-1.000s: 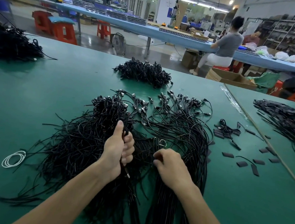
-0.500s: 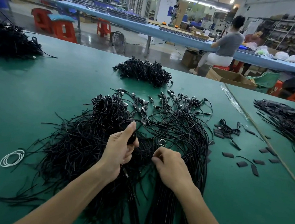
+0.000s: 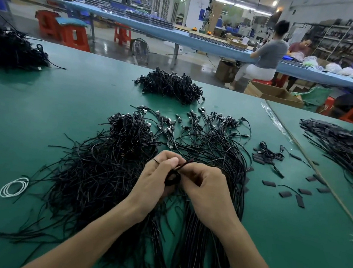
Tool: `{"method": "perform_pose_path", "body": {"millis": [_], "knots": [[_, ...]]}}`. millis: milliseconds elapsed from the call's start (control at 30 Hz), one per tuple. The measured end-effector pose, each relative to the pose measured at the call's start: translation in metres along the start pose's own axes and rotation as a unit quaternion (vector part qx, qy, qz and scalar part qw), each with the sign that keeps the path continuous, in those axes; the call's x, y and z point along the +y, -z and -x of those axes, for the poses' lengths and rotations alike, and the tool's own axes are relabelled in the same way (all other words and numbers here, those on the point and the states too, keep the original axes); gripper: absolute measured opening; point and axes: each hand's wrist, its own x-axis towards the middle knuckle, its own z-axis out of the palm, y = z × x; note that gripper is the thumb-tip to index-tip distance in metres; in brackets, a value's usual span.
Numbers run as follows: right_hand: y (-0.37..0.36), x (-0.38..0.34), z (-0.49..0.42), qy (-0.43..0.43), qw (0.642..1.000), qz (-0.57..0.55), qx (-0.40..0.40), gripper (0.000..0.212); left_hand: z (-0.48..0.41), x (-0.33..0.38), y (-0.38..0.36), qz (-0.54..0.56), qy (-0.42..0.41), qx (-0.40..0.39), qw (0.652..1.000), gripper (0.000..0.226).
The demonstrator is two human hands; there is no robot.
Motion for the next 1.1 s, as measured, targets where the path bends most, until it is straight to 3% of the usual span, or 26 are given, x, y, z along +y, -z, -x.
{"method": "perform_pose_path", "body": {"millis": [100,367,500,633,733,833,900,967,1100], "knots": [[0.003,-0.008,0.004,0.025,0.998,0.059,-0.023,0.024,0.003,0.001,0.0,0.014,-0.016,0.015,1.0,0.052],[-0.003,-0.011,0.009,0.003,0.996,0.072,0.053,0.008,0.004,-0.006,0.002,0.035,-0.007,0.077,0.996,0.058],[-0.011,-0.009,0.014,0.065,0.981,0.183,0.022,0.009,0.001,-0.006,0.001,0.048,-0.003,0.088,0.995,0.061],[-0.015,-0.011,0.02,0.202,0.895,0.397,0.001,0.014,0.0,-0.006,0.0,0.038,0.037,0.076,0.996,0.065],[-0.011,-0.01,0.02,0.283,0.842,0.457,-0.033,0.011,0.001,-0.005,0.002,0.052,0.121,0.031,0.991,0.057],[0.0,-0.013,0.014,0.342,0.811,0.47,-0.071,0.01,0.003,-0.005,0.008,0.032,0.256,-0.049,0.965,0.045],[0.004,-0.016,0.011,0.333,0.816,0.458,-0.114,0.009,0.005,-0.003,0.01,0.035,0.332,-0.114,0.936,0.046],[0.005,-0.019,0.01,0.291,0.847,0.419,-0.149,0.009,0.005,-0.001,0.011,0.039,0.383,-0.158,0.909,0.055],[0.004,-0.015,0.01,0.18,0.917,0.324,-0.147,0.01,-0.001,-0.007,0.01,0.114,0.404,-0.19,0.887,0.073]]}}
